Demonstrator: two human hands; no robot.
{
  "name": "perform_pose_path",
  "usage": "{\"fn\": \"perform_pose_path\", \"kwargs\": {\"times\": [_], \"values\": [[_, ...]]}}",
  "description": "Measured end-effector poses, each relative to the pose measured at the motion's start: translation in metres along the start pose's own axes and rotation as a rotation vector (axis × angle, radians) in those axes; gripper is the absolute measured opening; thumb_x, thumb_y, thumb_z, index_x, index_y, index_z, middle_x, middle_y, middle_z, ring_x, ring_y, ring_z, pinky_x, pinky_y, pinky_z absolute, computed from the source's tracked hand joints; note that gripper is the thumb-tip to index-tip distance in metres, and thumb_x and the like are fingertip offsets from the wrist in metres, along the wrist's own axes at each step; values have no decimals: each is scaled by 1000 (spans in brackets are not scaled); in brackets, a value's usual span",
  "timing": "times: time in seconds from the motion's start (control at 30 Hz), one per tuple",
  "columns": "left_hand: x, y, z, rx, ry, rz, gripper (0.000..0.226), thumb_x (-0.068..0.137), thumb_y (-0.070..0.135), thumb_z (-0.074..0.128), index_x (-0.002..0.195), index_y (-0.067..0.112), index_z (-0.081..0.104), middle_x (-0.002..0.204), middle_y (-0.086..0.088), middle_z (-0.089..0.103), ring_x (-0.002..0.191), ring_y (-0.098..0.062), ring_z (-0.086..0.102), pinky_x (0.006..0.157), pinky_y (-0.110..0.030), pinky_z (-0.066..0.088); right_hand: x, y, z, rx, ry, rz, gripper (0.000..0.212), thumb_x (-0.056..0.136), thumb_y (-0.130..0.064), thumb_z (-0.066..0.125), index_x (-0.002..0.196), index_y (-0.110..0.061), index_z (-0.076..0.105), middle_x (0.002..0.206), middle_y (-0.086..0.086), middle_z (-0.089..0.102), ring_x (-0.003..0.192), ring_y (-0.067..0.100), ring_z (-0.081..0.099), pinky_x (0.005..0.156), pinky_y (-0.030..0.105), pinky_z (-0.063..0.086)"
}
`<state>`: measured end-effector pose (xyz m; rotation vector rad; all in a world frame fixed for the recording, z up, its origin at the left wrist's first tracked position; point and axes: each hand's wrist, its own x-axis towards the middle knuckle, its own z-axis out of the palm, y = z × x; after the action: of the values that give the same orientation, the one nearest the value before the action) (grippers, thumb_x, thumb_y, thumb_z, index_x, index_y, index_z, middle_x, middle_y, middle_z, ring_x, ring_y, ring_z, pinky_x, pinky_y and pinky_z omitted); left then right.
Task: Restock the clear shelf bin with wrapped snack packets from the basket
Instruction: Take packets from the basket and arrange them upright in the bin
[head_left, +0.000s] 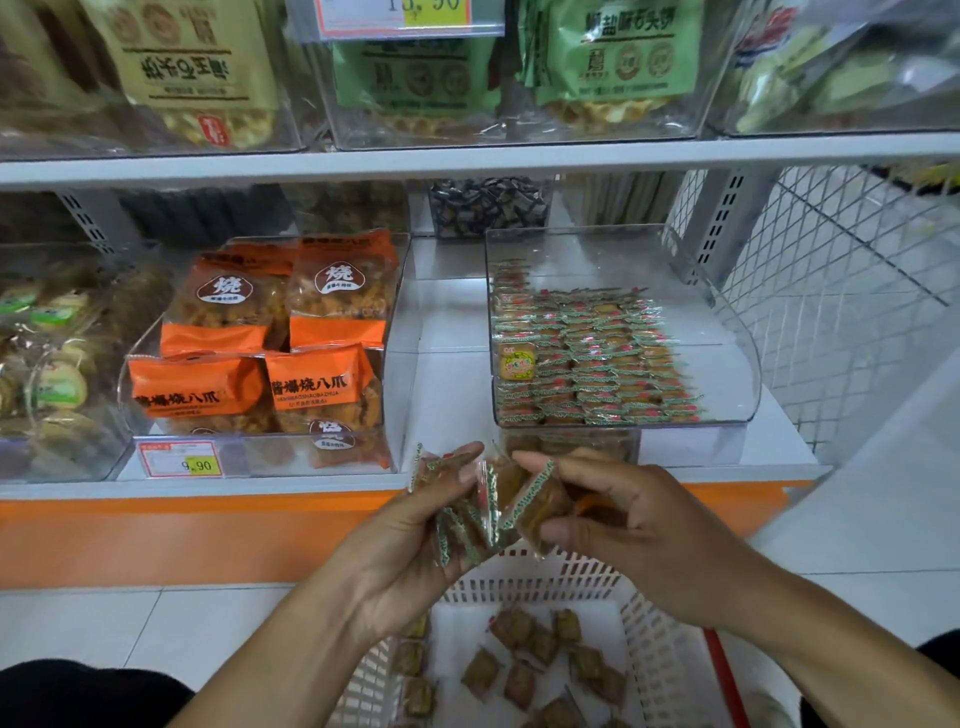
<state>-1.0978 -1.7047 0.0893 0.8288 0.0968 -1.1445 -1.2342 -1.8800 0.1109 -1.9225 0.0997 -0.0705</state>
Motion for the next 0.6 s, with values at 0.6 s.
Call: {"fn": "perform_pose_path", "kwargs": {"times": [0.6], "values": [[3,-6,-3,57,-81,-93,27,68,10,91,91,1,80,110,-22,74,93,-29,76,79,-44,64,1,4,-1,-30,45,131,43,80,-59,67,120,-44,63,112,-19,69,100,4,68,87,34,57]]}}
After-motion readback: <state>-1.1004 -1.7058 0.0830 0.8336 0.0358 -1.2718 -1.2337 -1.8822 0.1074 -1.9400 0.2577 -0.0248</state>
